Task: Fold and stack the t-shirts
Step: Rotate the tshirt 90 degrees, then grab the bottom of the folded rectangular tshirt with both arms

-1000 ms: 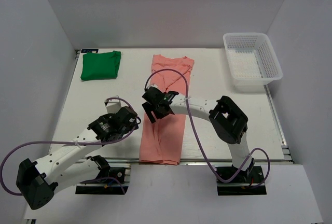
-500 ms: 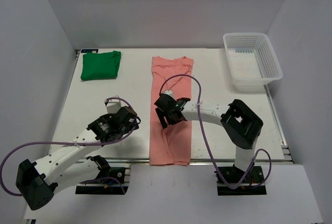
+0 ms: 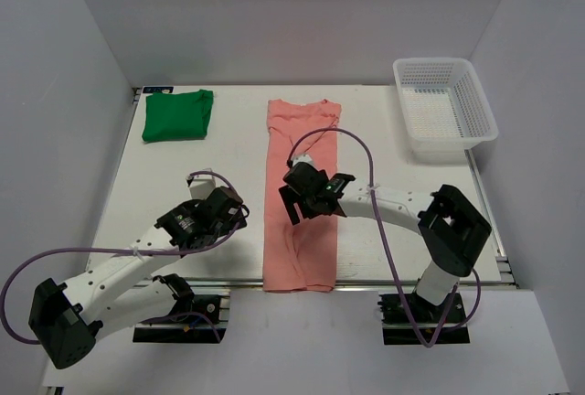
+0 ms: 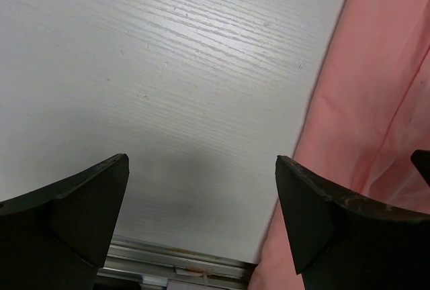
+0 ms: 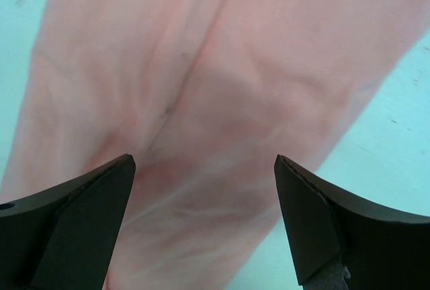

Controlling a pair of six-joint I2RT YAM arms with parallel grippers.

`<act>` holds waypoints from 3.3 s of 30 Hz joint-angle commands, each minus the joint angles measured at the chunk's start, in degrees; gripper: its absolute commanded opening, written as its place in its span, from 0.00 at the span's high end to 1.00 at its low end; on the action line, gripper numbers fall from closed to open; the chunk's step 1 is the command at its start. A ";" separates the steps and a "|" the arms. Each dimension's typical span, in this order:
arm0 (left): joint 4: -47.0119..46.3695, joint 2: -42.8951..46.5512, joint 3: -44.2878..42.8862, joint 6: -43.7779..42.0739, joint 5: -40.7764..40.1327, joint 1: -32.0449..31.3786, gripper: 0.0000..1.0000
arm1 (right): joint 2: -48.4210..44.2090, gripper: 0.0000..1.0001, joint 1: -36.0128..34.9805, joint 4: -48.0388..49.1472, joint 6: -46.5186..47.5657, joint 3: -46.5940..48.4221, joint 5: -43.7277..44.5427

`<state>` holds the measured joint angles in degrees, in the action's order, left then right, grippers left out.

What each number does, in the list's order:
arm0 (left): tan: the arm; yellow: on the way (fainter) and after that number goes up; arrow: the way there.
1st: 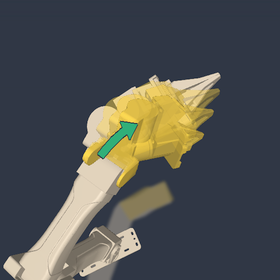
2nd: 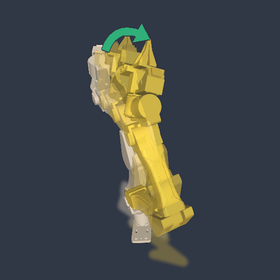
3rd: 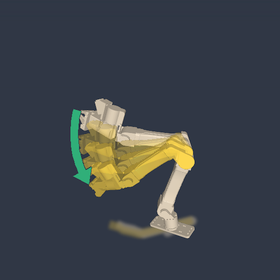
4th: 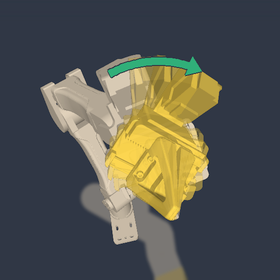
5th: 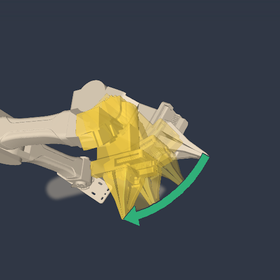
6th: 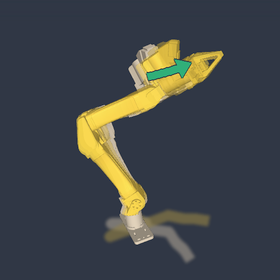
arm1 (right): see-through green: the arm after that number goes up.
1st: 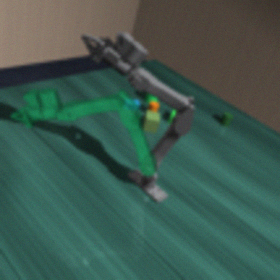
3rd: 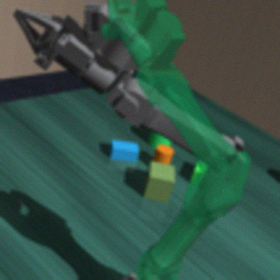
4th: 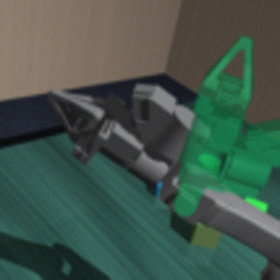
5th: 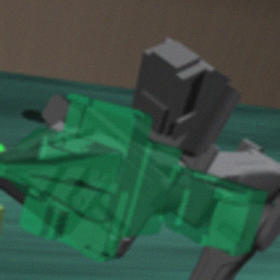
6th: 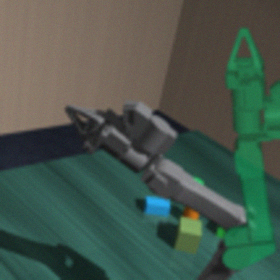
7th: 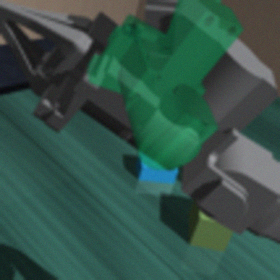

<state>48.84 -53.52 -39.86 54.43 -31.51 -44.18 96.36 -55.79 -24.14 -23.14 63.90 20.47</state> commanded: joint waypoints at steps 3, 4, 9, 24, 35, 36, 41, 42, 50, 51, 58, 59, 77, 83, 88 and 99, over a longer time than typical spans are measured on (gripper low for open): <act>-0.76 -0.88 0.83 -0.21 0.66 0.33 0.00 | -1.17 0.10 -3.09 3.84 4.59 1.75 -7.28; -1.29 -0.89 0.83 -0.21 0.66 0.33 0.00 | -1.08 0.10 -3.53 4.01 5.03 1.93 -7.37; -1.29 -1.50 1.36 -0.21 1.80 0.33 0.00 | 0.76 0.10 -5.73 3.40 3.89 1.41 -7.64; -0.68 -0.45 2.41 0.32 2.33 0.33 0.00 | 0.24 0.10 -6.61 -1.78 -5.07 -5.18 2.55; -1.20 -0.45 2.94 0.32 2.33 0.33 0.00 | -4.95 0.10 -6.26 1.64 -9.12 -12.48 3.35; -1.20 -0.45 2.94 0.32 2.33 0.33 0.00 | -4.60 0.10 -6.35 1.73 -9.73 -12.66 3.52; -1.20 -0.45 2.94 0.32 2.85 0.33 0.00 | -8.46 0.10 -6.44 3.65 -7.90 -11.61 3.00; -1.72 -1.06 2.94 0.32 2.85 0.33 0.00 | -9.25 0.10 -6.44 4.36 -5.89 -11.17 2.30; -5.68 -3.34 2.94 -2.05 8.03 0.33 0.00 | -9.27 0.10 -6.26 11.40 -2.26 -8.18 -2.02; -6.73 -3.35 2.94 -3.18 8.74 0.33 0.00 | -8.47 0.10 -6.26 11.22 -3.31 -6.70 -1.32; -8.58 -7.73 3.47 -4.33 10.06 0.33 0.00 | 1.01 0.10 -2.67 13.24 -6.13 -2.55 -0.43; -8.59 -7.74 3.47 -4.34 10.58 0.33 0.00 | 1.81 0.10 -2.05 14.37 -5.96 -2.38 -2.00; -12.36 -13.10 -0.39 -9.34 11.20 0.33 0.00 | 25.63 0.10 15.70 18.09 -2.27 12.80 -19.75; -15.52 -13.63 0.91 -11.36 15.50 0.33 0.00 | 18.62 0.10 15.10 15.79 0.90 12.14 -23.01; -23.32 -13.63 2.76 -15.23 22.00 -0.20 0.00 | 4.30 0.10 14.83 19.65 1.25 2.38 -23.02; -26.51 -18.64 5.57 -16.91 27.98 -1.26 0.07 | -18.29 0.10 15.10 11.23 -4.11 -14.49 -13.79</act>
<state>23.73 -72.53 -35.68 38.44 -5.91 -44.99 80.60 -40.84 -7.44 -25.28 53.06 2.90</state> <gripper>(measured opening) 0.945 0.899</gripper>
